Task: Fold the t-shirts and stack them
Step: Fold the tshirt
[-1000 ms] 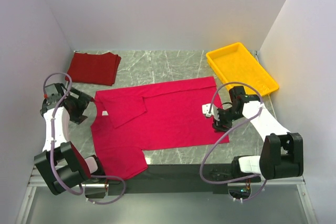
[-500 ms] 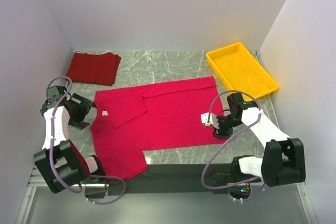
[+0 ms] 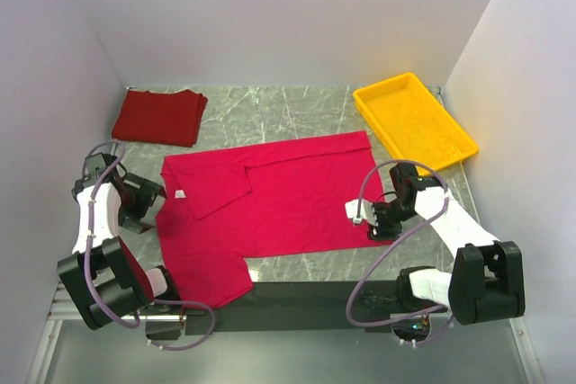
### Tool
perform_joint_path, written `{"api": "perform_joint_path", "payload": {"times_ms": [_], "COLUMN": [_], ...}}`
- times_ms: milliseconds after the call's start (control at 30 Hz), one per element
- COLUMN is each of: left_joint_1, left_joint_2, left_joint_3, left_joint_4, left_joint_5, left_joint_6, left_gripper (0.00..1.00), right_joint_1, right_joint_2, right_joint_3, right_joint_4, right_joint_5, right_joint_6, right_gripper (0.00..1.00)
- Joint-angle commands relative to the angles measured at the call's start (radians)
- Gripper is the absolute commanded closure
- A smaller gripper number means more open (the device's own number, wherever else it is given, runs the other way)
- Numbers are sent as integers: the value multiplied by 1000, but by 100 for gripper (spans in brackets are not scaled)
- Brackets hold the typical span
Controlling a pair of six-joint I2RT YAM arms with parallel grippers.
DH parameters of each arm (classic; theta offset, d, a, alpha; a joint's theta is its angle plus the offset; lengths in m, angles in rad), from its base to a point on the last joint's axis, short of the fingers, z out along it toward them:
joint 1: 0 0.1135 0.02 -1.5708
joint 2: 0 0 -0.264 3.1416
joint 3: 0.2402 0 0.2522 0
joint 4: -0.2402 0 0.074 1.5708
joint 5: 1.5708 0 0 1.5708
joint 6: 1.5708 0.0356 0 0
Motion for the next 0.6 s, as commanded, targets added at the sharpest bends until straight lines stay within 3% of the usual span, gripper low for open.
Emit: {"api": "perform_joint_path", "payload": {"times_ms": [0,100,567], "left_joint_1": [1,2,-10], "left_joint_2": [-31,-20,84], "left_joint_3": [14,21,-14], "left_joint_4": [-99,-151,-217], "left_joint_5": [-108,-174,-176], "left_joint_6": [-48,-68,-73], "left_gripper": [13,14,18], "right_joint_1": [4,5,59], "right_joint_2": [-26,-16,23], "right_joint_3": [-29,-36,-63], "right_joint_4": [-18,-11,93], "right_joint_5": [30,38,59], "right_joint_6": [-41,-43,48], "right_gripper": [38,38,39]}}
